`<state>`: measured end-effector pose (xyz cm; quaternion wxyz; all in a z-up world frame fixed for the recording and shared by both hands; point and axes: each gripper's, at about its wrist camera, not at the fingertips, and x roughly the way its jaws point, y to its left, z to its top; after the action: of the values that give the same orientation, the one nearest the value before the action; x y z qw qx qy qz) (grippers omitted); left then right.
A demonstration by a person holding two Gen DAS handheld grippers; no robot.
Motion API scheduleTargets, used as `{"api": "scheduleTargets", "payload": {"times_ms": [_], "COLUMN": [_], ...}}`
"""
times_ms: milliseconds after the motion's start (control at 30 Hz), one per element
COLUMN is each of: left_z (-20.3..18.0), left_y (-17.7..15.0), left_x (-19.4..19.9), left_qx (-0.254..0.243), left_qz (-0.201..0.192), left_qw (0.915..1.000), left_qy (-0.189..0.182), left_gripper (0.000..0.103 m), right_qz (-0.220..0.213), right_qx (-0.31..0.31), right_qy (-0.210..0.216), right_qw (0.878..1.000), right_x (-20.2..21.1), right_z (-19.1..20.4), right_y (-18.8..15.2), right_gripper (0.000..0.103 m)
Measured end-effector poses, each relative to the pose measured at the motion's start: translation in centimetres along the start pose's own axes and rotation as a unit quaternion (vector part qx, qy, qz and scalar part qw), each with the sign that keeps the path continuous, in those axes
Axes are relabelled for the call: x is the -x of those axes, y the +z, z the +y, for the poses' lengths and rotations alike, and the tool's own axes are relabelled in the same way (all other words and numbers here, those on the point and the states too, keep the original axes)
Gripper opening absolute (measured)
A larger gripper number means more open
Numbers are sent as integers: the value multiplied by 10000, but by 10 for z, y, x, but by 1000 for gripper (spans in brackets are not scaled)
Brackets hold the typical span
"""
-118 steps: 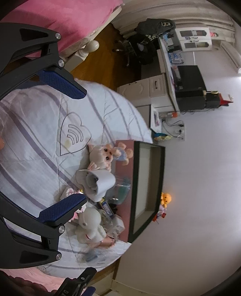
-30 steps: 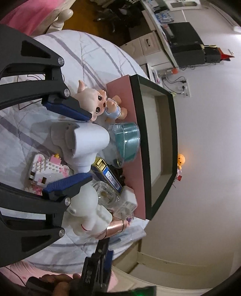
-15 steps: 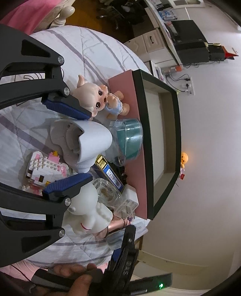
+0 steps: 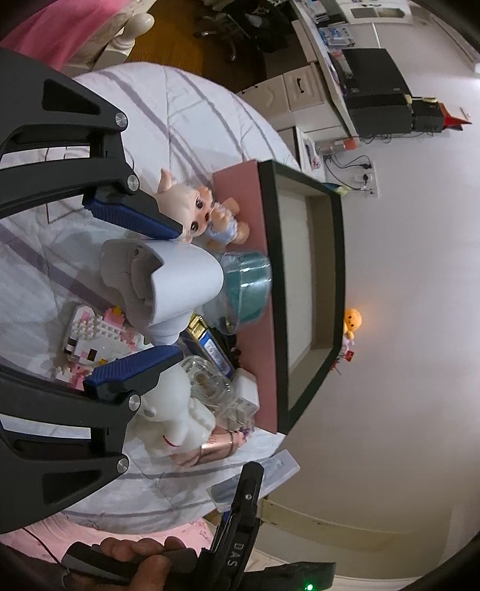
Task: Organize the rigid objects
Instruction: 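Lift the hair dryer with the left gripper while the right lifts the flosser case, then release the hair dryer and flosser case into the pink box, both grippers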
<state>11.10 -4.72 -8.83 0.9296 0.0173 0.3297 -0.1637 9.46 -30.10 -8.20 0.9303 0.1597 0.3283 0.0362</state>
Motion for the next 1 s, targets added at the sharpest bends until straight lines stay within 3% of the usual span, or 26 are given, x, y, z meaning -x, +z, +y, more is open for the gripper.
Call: {"api": "scheduleTargets", "payload": {"times_ms": [267, 500, 800, 1000], "left_z": [10, 24, 48, 51], "left_y": [14, 59, 134, 139], "left_x": [22, 23, -41, -89], "left_qx": [68, -11, 141, 249], "left_qz": [-254, -536, -342, 125], "left_qw": [9997, 9985, 9989, 9988], "left_qy": [-22, 123, 304, 395], "left_gripper": [61, 61, 61, 61], "right_qz": [-128, -137, 326, 798], "right_qx": [294, 800, 1128, 1186], "right_qy": [343, 468, 363, 169], "right_qw": [9989, 9956, 9924, 9896], "right_x": [13, -2, -74, -119], "right_z": [25, 59, 87, 86], "right_y": [18, 52, 92, 90], "right_gripper": [77, 78, 78, 78]}}
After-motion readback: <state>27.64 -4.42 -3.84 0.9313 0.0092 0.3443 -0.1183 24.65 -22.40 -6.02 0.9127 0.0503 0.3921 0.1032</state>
